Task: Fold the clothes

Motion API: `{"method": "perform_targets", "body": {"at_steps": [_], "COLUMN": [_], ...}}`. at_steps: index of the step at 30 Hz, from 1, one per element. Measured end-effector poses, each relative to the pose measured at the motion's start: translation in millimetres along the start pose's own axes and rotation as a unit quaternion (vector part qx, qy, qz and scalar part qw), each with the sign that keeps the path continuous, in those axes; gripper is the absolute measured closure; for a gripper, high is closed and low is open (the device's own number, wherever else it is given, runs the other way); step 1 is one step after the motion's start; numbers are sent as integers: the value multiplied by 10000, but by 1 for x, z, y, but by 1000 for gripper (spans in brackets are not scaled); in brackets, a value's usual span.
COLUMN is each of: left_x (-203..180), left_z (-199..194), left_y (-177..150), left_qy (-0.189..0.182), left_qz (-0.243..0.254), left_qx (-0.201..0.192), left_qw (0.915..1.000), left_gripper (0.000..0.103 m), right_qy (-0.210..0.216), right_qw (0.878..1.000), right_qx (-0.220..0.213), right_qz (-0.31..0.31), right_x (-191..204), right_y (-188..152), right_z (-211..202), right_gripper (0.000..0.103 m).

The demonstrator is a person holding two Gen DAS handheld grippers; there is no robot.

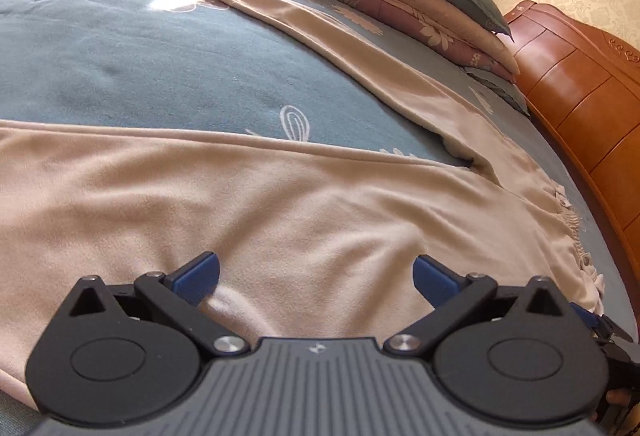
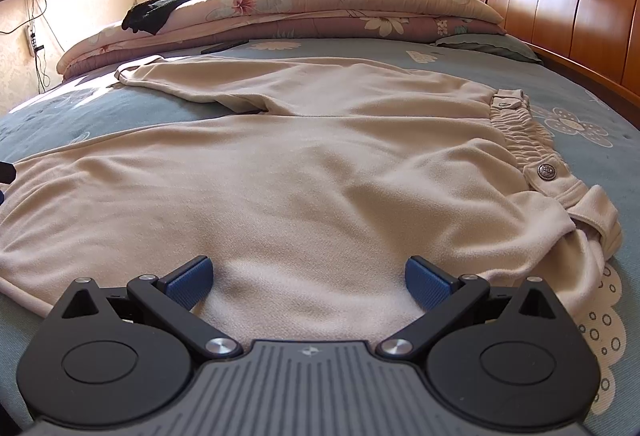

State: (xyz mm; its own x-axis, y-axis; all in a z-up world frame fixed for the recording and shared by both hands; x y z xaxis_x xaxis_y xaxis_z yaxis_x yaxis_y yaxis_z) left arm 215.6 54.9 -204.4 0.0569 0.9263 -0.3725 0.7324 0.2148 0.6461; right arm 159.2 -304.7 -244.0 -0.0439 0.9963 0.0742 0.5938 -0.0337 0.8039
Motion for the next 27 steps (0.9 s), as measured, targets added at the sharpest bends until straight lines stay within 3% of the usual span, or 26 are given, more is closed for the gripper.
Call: {"method": "perform_targets", "body": {"at_steps": [6, 8, 15, 17, 23, 27], "left_x": [48, 41, -16, -12, 10, 3], "left_z": [-19, -29, -10, 0, -23, -28], "left_y": [-2, 3, -13, -26, -42, -41], "left_qy": [147, -58, -839, -577, -252, -140], "left_qz": [-832, -832, -528, -640, -914, -748], "left_qx": [-69, -172, 340, 596, 607, 692], "left_qw": [9964, 9964, 9945, 9945, 9936, 9947], "left_gripper": [1, 1, 1, 1, 1, 1], "right_qy": [-7, -10, -35, -27, -20, -6], "right_qw": [10000, 10000, 10000, 10000, 10000, 10000], "right_qx": [0, -3, 2, -7, -14, -21], "right_qz": [-3, 1, -12, -1, 0, 12], "right_x": [0, 0, 1, 1, 1, 1], "right_y": [0, 0, 0, 0, 0, 0], "right_z": [0, 0, 1, 0, 0, 0], "right_gripper": [0, 0, 0, 0, 0, 0]}}
Point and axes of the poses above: each gripper's, at about its wrist camera, not at the fingertips, and z roughly the way its jaws point, x to its left, y to its top, the point moved 10 cm from there along z, roughly the way its jaws point, and after that the axes turned 2 degrees about y, right-handed, at the moved point
